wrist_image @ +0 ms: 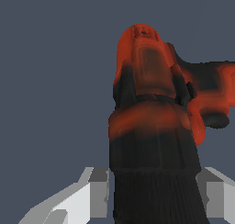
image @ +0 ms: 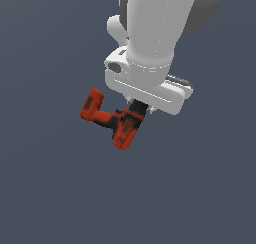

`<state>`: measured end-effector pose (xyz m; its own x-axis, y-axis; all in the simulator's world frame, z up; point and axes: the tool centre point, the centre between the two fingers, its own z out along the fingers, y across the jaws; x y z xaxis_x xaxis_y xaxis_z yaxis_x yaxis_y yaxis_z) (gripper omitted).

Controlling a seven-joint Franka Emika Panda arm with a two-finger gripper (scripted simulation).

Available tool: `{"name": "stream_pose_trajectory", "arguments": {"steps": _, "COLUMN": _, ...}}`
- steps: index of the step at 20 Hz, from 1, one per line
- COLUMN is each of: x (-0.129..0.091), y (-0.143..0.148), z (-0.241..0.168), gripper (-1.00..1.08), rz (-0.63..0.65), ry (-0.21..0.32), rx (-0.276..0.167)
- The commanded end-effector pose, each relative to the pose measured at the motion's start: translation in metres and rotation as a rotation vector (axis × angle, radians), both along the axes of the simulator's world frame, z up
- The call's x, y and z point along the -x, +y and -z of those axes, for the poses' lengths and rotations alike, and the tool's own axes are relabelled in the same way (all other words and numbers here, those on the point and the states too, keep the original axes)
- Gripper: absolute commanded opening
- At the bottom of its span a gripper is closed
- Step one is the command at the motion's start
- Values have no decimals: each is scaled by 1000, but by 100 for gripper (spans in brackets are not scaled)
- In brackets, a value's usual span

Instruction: Pick up the object and move it to a goal position.

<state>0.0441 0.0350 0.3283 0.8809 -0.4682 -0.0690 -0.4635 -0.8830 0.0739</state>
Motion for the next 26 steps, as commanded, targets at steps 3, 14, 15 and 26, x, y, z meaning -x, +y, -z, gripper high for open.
{"name": "stream_pose_trajectory", "arguments": {"steps": 3, "x": -10, "y": -3, "z": -22, "gripper": -100, "rz": 0, "ry": -7, "rx": 0}}
{"name": "stream_pose_trajectory", "arguments": {"steps": 14, "x": -19, "y": -6, "z": -38, "gripper": -100, "rz": 0, "ry": -7, "rx": 0}}
{"name": "stream_pose_trajectory", "arguments": {"steps": 15, "x": -19, "y": -6, "z": -38, "gripper": -100, "rz": 0, "ry": -7, "rx": 0}}
{"name": "stream_pose_trajectory", "arguments": {"steps": 26, "x": -24, "y": -6, "z": -45, "gripper": -100, "rz": -1, "ry": 1, "rx": 0}}
